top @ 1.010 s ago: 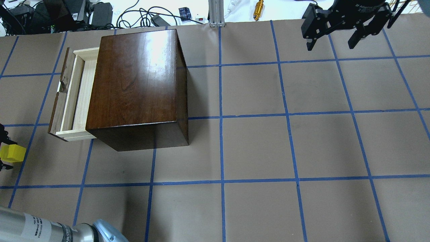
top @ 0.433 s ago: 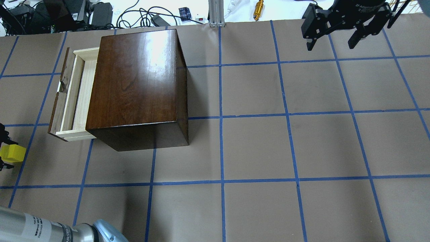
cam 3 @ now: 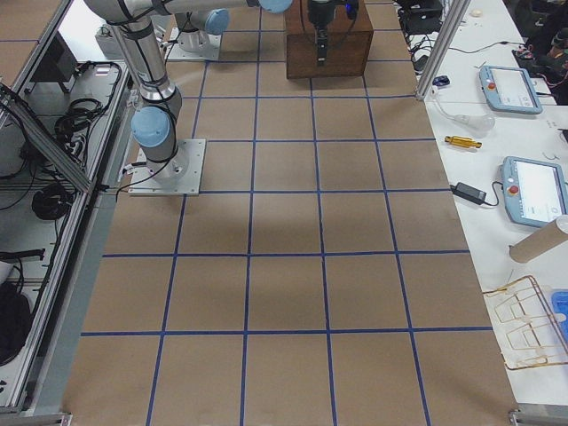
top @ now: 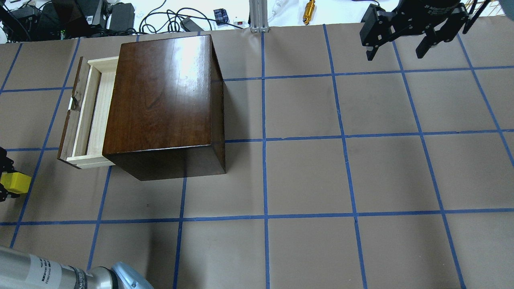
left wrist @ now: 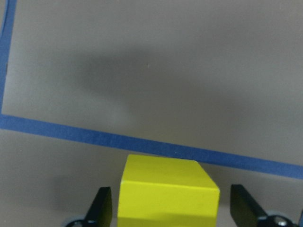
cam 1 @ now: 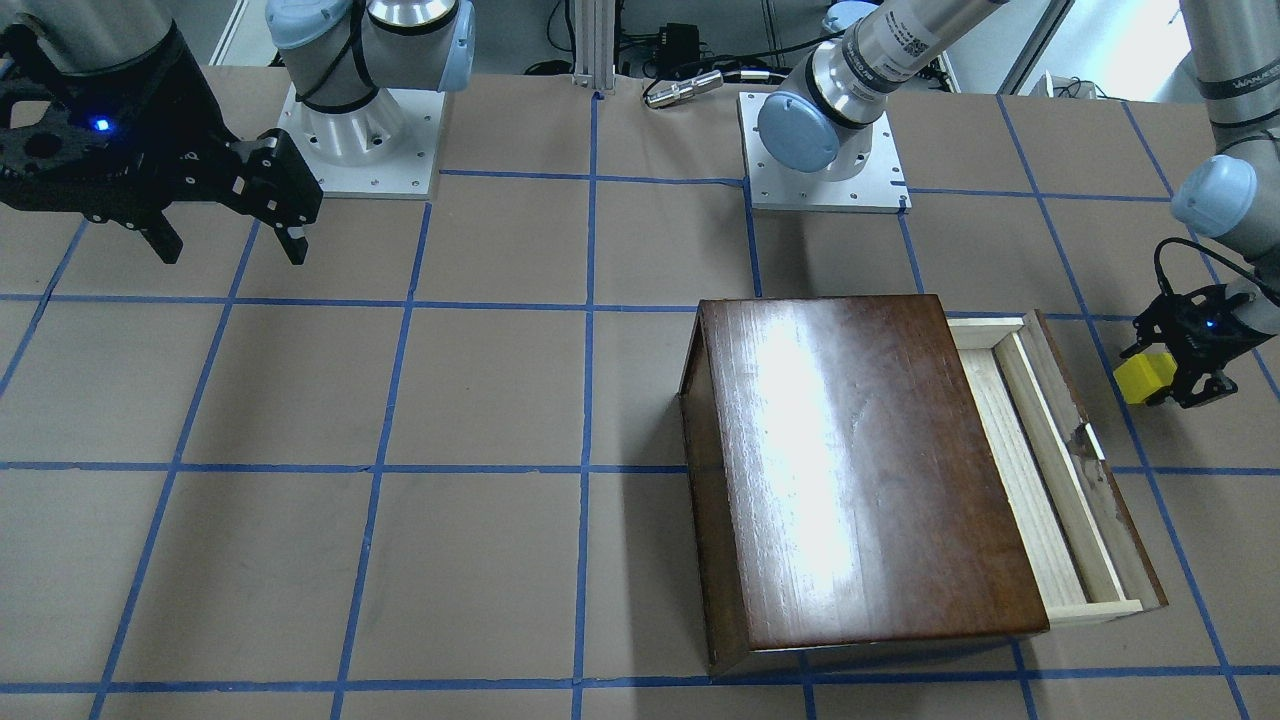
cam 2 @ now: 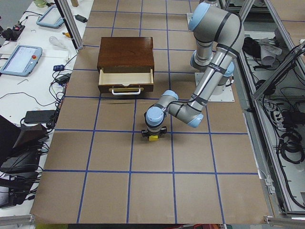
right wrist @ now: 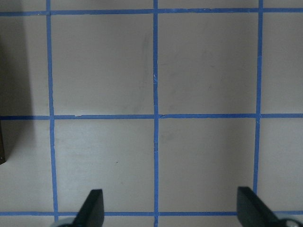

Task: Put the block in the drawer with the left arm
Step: 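Lower the left gripper and close it on the yellow cube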

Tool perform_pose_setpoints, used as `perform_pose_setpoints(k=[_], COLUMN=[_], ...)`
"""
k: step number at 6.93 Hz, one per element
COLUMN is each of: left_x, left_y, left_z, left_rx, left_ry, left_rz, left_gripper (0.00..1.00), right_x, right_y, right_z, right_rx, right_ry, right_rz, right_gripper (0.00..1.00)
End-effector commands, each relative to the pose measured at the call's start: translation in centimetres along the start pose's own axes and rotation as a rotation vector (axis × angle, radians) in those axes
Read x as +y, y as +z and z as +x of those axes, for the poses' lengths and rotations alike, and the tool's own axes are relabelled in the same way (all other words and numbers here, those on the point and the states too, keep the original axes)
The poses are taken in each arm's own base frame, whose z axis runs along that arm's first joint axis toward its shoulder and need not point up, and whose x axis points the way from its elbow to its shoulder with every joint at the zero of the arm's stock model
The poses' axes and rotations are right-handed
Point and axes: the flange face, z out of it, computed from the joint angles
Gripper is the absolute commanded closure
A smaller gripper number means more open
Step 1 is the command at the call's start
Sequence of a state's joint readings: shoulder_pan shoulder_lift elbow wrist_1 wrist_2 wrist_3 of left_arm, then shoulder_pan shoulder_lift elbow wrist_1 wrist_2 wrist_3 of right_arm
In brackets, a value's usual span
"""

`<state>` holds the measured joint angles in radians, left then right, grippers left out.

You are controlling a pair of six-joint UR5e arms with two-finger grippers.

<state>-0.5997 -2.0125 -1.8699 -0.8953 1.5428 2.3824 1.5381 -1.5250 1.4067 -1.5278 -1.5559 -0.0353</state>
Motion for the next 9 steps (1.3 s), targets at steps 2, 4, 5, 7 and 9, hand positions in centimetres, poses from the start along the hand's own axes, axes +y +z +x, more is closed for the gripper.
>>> perform_pose_setpoints(k=[2,4,5,7,9], left_x=[0.0,0.0,0.0,-0.3,-1.2], left_y=[-0.1,-0.1,-0.3,-2.9,-8.6], left_z=[0.0,0.0,-0.1,-0.2,-0.7], left_rx=[-0.005,-0.006,-0.009,-0.041,-0.083], left_ry=[0.002,0.008,0.014,0.075,0.104], left_rz=[-0.001,0.000,-0.003,-0.036,-0.054], left_gripper=[0.90,0.98,1.00,1.00,1.00], right_x=[0.0,0.0,0.0,0.0,0.0], right_y=[-0.1,0.0,0.0,-0.1,0.0], right_z=[0.0,0.0,0.0,0.0,0.0], right_rx=[0.001,-0.001,-0.001,0.001,-0.001], right_ry=[0.000,0.000,0.000,0.000,0.000], right_rz=[0.001,0.000,0.000,0.001,0.000], right_gripper=[0.00,0.00,0.00,0.00,0.00])
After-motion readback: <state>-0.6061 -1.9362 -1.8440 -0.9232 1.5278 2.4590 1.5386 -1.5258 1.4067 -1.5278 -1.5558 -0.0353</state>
